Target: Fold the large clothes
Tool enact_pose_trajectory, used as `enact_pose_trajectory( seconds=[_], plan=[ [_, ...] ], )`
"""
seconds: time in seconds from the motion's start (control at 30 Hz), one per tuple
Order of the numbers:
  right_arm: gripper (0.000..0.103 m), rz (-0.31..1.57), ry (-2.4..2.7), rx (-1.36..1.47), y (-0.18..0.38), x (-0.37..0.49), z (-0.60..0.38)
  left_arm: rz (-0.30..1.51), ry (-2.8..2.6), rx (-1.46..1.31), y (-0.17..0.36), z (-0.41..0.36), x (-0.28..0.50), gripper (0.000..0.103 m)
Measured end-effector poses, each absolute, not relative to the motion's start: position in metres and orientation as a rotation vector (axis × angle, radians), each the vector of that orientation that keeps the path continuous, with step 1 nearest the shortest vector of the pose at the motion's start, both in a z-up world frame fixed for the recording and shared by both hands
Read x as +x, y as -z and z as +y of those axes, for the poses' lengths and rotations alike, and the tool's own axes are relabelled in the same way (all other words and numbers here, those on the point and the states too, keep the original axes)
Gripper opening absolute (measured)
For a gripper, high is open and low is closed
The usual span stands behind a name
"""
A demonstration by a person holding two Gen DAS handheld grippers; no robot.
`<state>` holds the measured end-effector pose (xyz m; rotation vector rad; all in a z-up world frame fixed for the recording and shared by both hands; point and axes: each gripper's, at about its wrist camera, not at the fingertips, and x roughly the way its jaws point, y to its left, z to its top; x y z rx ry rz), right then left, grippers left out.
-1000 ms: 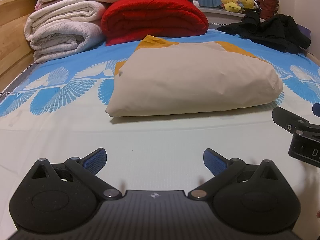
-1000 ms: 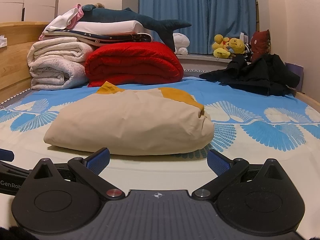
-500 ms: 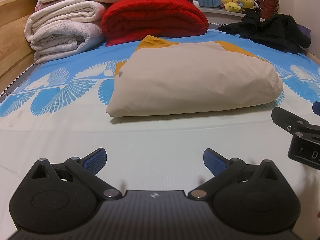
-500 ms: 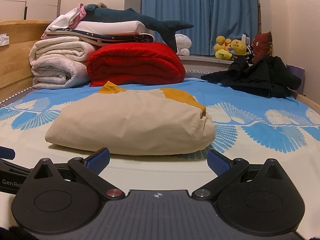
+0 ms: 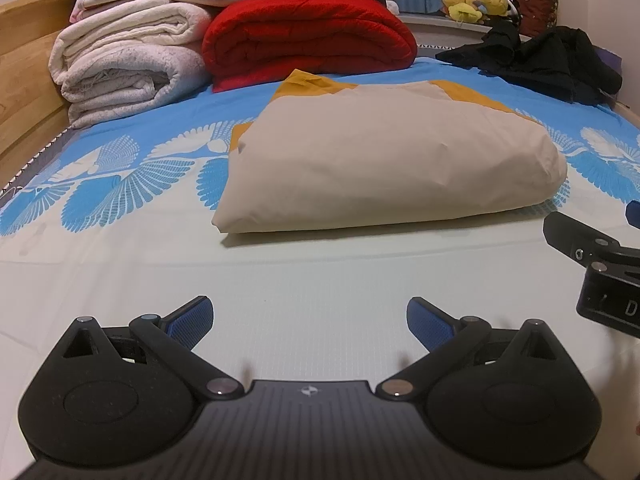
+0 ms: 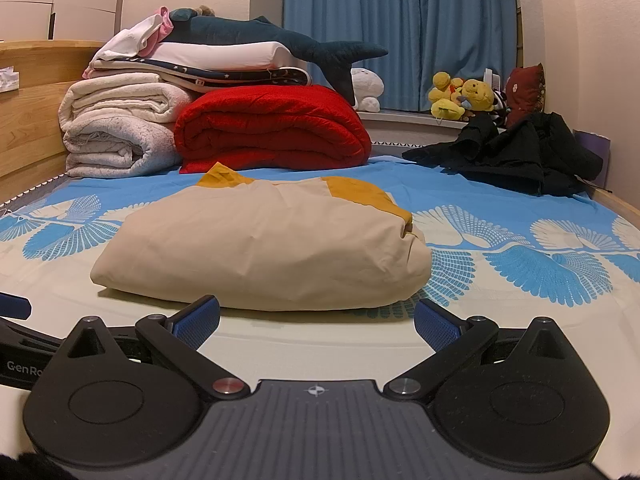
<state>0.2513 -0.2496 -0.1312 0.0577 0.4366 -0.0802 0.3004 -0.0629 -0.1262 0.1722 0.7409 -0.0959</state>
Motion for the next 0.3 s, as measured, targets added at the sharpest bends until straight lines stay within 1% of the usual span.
enact_pose_trajectory(
  seconds=[0.3],
  plan=[
    [0.102, 0.435, 0.067, 0.054, 0.1302, 0.2502, -0.2497, 0.757, 0.104, 0.155, 0.1283, -0.0628, 0.3002, 0.103]
  ],
)
